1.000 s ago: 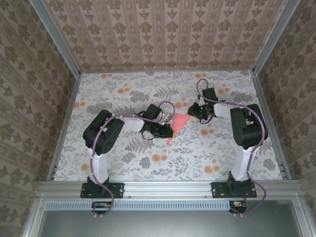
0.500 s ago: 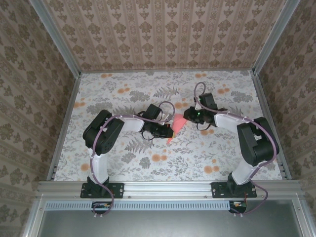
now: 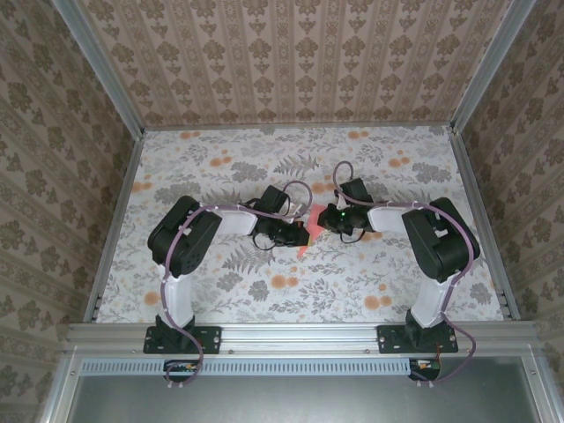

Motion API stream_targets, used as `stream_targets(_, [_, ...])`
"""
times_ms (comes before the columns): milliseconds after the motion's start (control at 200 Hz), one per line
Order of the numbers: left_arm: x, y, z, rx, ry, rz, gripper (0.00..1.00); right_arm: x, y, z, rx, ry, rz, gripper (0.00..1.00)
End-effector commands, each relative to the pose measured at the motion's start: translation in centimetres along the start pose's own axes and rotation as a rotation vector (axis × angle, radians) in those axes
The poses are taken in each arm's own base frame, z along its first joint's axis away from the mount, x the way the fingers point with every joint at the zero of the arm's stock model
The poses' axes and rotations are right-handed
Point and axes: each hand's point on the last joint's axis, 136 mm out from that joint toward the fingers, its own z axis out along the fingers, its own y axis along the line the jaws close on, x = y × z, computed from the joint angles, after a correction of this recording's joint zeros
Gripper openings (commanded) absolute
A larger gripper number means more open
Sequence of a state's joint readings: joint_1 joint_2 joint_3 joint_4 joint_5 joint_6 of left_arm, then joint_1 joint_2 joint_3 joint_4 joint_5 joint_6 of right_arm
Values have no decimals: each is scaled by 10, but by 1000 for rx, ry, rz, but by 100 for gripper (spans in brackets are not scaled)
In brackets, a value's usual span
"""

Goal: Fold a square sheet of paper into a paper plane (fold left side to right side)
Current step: Fold the wing for the fifth time at the center of the table.

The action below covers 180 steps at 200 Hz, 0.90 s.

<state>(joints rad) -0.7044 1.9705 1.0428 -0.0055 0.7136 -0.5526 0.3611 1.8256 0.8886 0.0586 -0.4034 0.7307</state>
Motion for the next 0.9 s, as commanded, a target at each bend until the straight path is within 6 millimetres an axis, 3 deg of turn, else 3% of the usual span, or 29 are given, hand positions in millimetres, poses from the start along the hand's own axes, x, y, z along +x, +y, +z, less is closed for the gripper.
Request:
stream_targets(0, [17,9,-8,-48,45,-49,7,11,-20,4,87,41,41,13])
stream_targets(190, [7,-19,-26,2,8,-11,10,21,-36,9,145,78,62,13])
stream_targets(390, [9,-41,-31,98,2,-18,10,23,-37,12,149,90,62,8])
stream_targets(895, [27,-7,-11,9,55,-68,13,25,-42,12,176,102,53,8])
